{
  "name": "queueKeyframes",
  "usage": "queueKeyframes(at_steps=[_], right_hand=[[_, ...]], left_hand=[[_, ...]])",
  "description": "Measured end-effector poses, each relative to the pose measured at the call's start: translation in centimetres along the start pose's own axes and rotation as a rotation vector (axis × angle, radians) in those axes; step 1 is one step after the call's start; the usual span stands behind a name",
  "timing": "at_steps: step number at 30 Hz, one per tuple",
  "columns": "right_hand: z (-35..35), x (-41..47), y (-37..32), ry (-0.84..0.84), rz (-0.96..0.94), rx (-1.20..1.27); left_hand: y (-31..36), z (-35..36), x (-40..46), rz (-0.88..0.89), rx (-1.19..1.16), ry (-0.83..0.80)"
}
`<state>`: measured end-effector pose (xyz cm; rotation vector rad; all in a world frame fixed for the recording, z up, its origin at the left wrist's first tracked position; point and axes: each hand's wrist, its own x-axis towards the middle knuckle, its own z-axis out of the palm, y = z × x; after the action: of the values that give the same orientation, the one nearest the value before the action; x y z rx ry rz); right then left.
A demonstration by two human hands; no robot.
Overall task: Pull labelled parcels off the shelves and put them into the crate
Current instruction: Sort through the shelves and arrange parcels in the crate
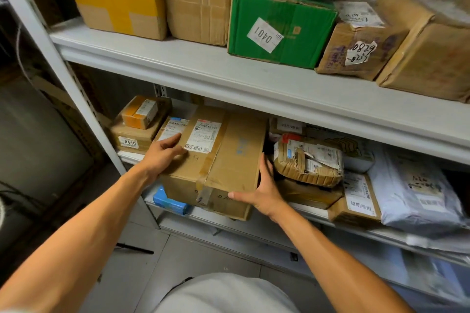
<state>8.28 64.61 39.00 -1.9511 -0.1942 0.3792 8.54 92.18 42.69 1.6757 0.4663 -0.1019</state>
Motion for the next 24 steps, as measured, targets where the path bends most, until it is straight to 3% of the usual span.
queueKeyframes(at_steps=[4, 8, 12, 16, 18, 20, 22, 24], right_hand=[[0.0, 0.3, 0.3, -0.012, 0.021, -0.091], [-0.4, 0.8, 0.2, 0.044, -0.074, -0.312], [-0.3, 1.9, -0.4, 0.184, -0.108, -0.383], [-2.0, 0.8, -1.0, 0.192, -0.167, -0.457], [-3.7, -0.4, -0.8, 0.327, -0.316, -0.492], [-6.0, -1.5, 0.0, 0.599, -0.439, -0.522], [-9.0, -2.1, 0.9, 0.823, -0.312, -0.518], [-11.8, -2.2, 1.4, 0.891, 0.018, -0.418]], left_hand=[[-0.9, 0.4, 0.5, 0.033, 0.146, -0.024], [-1.6, 1.5, 0.1, 0.115, 0.278, -0.102], [-1.2, 3.5, 0.3, 0.21, 0.694, 0.055], [0.9, 7.2, -0.1, 0.295, 0.978, 0.225], [2.0, 9.8, -0.5, 0.376, 0.955, 0.183], [3.2, 13.0, -1.2, 0.469, 0.818, 0.076], [4.2, 16.4, -1.9, 0.493, 0.629, -0.055], [4.9, 19.3, -2.4, 0.42, 0.455, -0.163]])
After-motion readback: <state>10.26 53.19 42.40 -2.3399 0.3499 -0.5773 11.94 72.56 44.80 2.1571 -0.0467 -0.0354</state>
